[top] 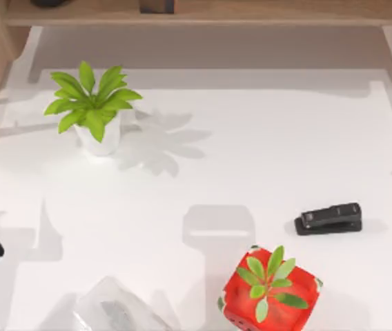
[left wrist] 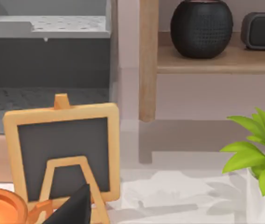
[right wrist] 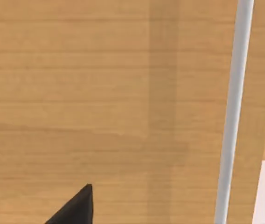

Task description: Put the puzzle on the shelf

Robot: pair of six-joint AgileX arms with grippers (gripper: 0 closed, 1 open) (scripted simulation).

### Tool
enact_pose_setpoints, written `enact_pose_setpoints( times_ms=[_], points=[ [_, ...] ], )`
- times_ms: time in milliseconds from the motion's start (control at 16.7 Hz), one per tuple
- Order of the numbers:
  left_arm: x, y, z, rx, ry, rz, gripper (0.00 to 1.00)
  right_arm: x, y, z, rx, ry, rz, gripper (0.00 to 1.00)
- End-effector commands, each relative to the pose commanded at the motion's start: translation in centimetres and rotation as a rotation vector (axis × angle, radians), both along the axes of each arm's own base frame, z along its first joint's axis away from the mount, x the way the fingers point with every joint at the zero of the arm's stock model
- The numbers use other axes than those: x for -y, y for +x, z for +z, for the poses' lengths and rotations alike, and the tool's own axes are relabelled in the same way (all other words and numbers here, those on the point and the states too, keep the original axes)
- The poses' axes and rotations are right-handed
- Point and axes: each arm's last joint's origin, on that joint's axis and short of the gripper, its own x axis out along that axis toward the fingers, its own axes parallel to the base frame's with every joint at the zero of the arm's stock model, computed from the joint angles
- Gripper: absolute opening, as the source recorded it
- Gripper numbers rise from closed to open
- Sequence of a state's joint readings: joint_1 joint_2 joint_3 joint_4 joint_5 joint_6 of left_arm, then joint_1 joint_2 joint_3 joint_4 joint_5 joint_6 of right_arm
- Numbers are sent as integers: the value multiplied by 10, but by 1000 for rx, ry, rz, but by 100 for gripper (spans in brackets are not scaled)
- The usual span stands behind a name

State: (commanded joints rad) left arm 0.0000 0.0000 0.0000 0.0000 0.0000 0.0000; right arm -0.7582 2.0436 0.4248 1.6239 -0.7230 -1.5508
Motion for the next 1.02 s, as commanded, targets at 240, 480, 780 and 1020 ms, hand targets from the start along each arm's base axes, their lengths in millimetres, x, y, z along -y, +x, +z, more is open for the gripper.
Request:
enact_pose_setpoints(
  times_ms=[240, 480, 780, 1020],
  points=[
    [0, 0, 0, 0, 0, 0, 100, 0, 1, -1, -2, 2, 3, 100],
    [0, 0, 0, 0, 0, 0, 100, 31, 5, 2, -10, 25, -120, 100],
    [0, 0, 0, 0, 0, 0, 100, 113, 23, 18, -53, 145, -391, 100],
    [0, 0, 0, 0, 0, 0, 100, 171, 55, 50, -120, 313, -557, 100]
  ],
)
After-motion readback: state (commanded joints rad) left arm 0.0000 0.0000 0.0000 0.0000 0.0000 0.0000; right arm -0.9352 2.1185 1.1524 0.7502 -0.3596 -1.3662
